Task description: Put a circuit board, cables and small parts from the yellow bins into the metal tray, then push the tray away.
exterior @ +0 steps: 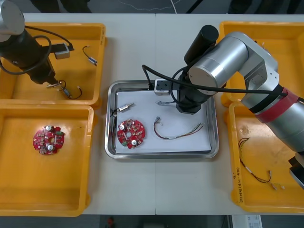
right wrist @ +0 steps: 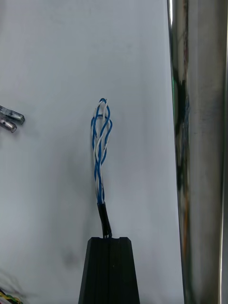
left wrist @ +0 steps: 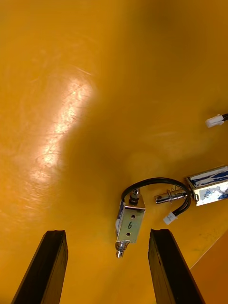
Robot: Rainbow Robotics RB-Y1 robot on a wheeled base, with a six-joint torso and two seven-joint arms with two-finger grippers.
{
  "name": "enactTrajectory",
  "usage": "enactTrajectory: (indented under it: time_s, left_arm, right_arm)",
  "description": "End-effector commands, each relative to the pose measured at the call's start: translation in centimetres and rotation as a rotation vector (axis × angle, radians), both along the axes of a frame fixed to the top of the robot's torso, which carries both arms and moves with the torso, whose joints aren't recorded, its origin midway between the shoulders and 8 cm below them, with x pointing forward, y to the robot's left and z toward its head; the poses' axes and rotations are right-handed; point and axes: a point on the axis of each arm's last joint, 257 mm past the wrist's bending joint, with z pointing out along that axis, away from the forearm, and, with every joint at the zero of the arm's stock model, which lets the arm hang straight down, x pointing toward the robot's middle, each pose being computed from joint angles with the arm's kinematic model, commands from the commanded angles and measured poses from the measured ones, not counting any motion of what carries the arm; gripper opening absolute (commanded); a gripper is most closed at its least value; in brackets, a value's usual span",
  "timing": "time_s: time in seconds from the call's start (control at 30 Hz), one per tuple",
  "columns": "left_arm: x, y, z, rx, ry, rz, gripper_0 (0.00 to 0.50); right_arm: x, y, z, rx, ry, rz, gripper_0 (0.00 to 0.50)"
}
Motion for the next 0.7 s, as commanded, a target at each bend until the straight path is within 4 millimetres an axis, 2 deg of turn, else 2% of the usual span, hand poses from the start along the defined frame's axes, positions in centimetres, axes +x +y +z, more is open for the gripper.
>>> enactTrajectory:
  time_s: [0.03,0.13,0.17,0.2,0.23,0.27,0.3,0.7]
  left_arm:
    - [1.3,-1.6,1.5,0.020,-0.036,-0.036,0.500]
    - [1.2,-1.6,1.1,0.028,-0.030,-0.039,0.500]
    - [1.2,-1.5,0.9,0.033,-0.027,-0.040,0.500]
    - [1.1,-1.6,0.8,0.034,-0.025,-0.041,0.500]
    - [1.1,-1.6,0.8,0.034,-0.025,-0.041,0.500]
    - [1.0,-1.5,0.6,0.033,-0.020,-0.040,0.500]
    - [1.0,-1.6,0.5,0.030,-0.020,-0.038,0.500]
    - [0.8,-1.0,-1.2,0.037,-0.023,-0.030,0.500]
  right_arm:
    - [0.5,-1.3,-0.3,-0.029,-0.012,-0.003,0.000]
    - [0.6,-1.5,-0.5,-0.038,-0.012,-0.001,0.029]
    - [0.7,-1.7,-0.4,-0.042,-0.016,-0.003,0.085]
    - [0.8,-2.0,-0.5,-0.046,-0.017,-0.007,0.192]
    - [0.9,-2.0,-0.4,-0.047,-0.021,-0.007,0.274]
    - [0.8,-1.9,-0.4,-0.046,-0.018,-0.006,0.402]
    - [0.8,-2.1,-0.5,-0.046,-0.015,-0.009,0.492]
    - [0.1,-1.5,-0.3,-0.005,0.017,-0.003,0.500]
